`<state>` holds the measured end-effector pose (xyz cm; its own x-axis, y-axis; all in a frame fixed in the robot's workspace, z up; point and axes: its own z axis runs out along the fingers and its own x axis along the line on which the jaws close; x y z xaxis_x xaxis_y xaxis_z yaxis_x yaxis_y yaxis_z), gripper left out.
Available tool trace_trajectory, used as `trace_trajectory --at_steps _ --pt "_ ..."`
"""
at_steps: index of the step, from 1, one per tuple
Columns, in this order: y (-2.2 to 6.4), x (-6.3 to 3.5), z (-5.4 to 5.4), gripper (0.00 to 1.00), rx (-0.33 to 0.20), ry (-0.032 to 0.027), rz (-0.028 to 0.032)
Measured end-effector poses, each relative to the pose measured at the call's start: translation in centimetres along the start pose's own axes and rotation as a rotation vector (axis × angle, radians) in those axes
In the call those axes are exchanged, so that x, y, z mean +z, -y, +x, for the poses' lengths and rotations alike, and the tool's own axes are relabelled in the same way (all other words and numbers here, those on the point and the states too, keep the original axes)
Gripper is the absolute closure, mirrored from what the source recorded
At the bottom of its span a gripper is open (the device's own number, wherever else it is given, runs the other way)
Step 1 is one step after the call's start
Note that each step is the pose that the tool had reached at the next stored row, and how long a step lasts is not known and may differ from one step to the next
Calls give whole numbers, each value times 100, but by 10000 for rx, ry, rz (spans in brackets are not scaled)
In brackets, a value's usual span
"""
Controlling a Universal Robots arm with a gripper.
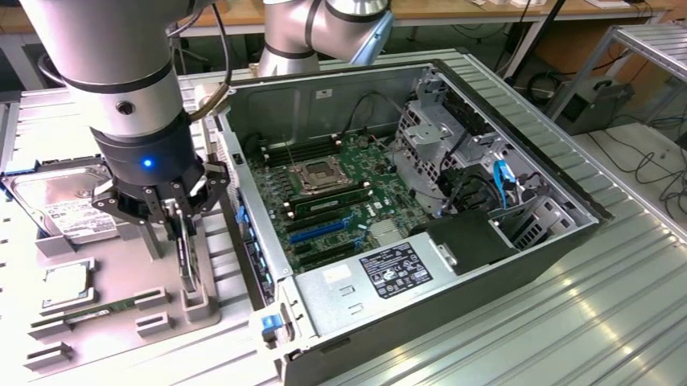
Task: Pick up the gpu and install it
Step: 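Pick up the gpu and move the gpu toward the slot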
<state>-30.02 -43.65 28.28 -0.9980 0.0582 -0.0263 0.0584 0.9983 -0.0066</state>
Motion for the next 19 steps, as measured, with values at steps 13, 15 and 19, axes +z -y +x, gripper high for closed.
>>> trace_trajectory --at_steps 13,15,19 --pt "0 -42 -1 74 0 0 0" --pt "0 -48 -1 74 0 0 0" --pt "0 -60 -1 74 0 0 0"
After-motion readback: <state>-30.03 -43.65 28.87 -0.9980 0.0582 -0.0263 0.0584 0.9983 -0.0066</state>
